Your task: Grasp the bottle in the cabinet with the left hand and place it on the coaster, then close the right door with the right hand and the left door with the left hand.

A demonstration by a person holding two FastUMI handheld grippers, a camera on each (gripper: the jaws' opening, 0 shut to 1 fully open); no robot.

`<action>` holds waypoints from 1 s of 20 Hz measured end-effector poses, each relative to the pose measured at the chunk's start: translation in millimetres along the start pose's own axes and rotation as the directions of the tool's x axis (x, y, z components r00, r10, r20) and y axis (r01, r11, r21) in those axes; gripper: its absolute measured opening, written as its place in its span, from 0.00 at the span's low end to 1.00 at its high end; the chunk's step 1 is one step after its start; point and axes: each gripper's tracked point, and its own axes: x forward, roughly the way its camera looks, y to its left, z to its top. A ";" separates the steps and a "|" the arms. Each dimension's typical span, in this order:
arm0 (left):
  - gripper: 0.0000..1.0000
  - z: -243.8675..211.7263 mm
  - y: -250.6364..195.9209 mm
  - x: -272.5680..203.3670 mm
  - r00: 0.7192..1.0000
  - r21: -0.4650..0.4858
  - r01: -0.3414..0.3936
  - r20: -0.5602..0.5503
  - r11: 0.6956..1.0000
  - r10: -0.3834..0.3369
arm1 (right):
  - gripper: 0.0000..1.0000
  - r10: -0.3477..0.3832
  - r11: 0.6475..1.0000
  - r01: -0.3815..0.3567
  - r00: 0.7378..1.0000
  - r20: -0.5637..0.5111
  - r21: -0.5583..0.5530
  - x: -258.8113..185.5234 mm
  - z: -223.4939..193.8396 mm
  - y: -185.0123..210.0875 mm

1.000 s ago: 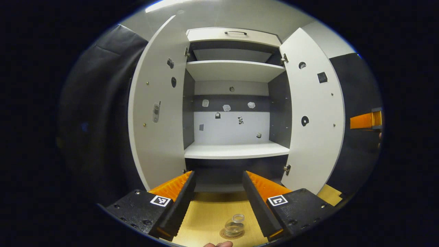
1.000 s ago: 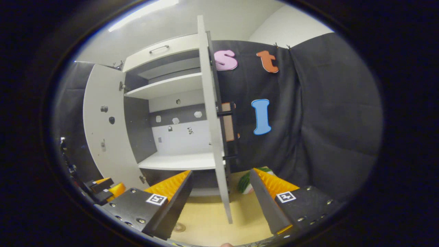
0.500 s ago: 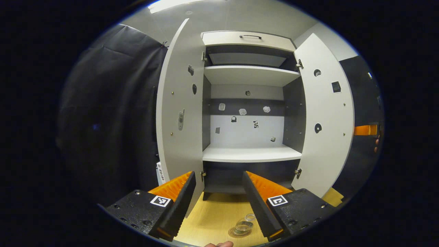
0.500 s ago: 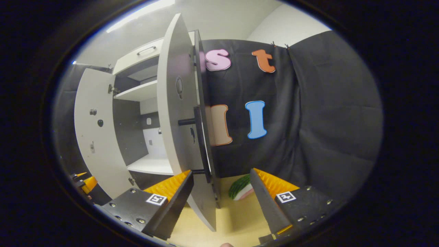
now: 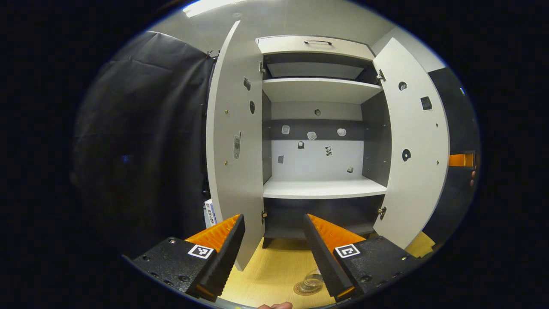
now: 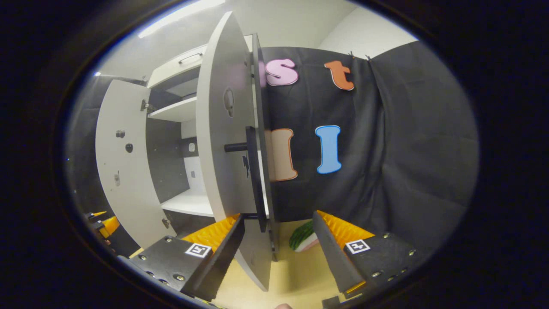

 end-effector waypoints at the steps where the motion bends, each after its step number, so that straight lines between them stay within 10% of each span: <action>1: 0.87 -1.6 0.0 0.1 1.000 0.000 0.003 -0.006 1.000 -0.003 | 0.98 0.008 1.000 -0.008 1.000 0.001 0.000 0.6 0.1 2.1; 20: 0.87 -10.9 37.5 -0.3 0.999 -0.007 -0.047 -0.020 0.999 0.047 | 0.98 0.137 0.991 -0.137 0.991 -0.010 -0.008 26.3 -10.5 77.8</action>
